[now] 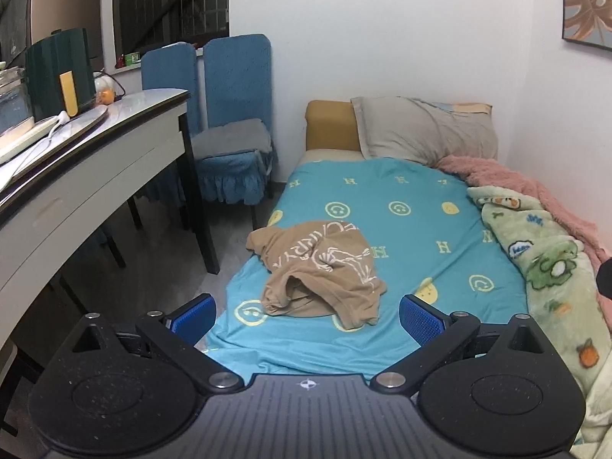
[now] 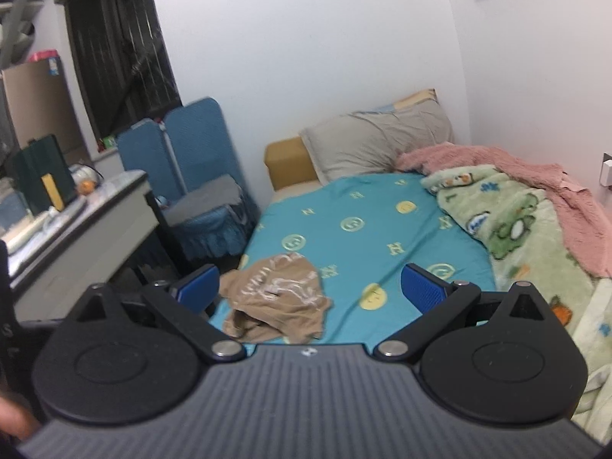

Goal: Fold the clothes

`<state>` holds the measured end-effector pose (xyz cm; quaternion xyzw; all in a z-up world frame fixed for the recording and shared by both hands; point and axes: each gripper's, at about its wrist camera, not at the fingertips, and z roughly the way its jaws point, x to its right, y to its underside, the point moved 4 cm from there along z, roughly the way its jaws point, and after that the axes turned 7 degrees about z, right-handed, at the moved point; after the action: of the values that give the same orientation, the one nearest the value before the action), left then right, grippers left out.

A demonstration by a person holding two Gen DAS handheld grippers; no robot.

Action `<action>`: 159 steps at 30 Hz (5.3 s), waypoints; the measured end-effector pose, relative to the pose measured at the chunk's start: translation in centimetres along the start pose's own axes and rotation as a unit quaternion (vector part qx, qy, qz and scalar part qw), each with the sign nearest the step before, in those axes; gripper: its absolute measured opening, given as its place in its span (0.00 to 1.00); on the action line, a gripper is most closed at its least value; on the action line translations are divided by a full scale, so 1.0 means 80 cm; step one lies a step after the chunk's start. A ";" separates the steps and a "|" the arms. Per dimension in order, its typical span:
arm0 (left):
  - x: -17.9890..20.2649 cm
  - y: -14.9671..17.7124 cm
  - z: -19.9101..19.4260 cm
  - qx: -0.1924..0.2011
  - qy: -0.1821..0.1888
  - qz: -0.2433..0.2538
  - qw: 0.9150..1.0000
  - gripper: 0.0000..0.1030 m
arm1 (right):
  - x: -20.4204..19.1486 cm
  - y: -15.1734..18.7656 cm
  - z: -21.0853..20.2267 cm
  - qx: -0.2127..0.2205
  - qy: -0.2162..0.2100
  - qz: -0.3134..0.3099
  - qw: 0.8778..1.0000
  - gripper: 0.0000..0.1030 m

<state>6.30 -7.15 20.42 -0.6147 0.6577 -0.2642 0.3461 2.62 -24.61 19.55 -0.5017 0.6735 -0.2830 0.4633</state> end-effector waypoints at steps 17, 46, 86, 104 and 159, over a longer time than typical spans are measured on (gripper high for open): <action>-0.064 -0.032 -0.045 0.034 -0.046 -0.005 0.998 1.00 | 0.018 -0.041 0.001 -0.046 0.003 0.017 0.999 1.00; -0.053 -0.042 -0.042 0.072 0.020 0.008 0.997 1.00 | 0.021 -0.052 -0.003 0.047 -0.002 0.003 0.999 1.00; -0.096 0.079 0.382 0.175 0.139 -0.013 0.975 0.04 | 0.039 0.269 0.393 -0.032 0.007 -0.074 0.997 1.00; -0.152 0.110 0.305 0.179 0.208 -0.062 0.960 0.05 | -0.114 0.307 0.402 -0.053 0.011 -0.050 0.997 1.00; -0.002 0.269 0.318 -0.063 0.080 0.142 0.985 0.49 | 0.164 0.207 0.278 0.087 0.182 0.000 0.980 1.00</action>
<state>12.71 -2.78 -11.99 -0.5126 0.7791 -0.2192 0.2867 15.05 -29.50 -8.08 -0.4001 0.7192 -0.4268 0.3749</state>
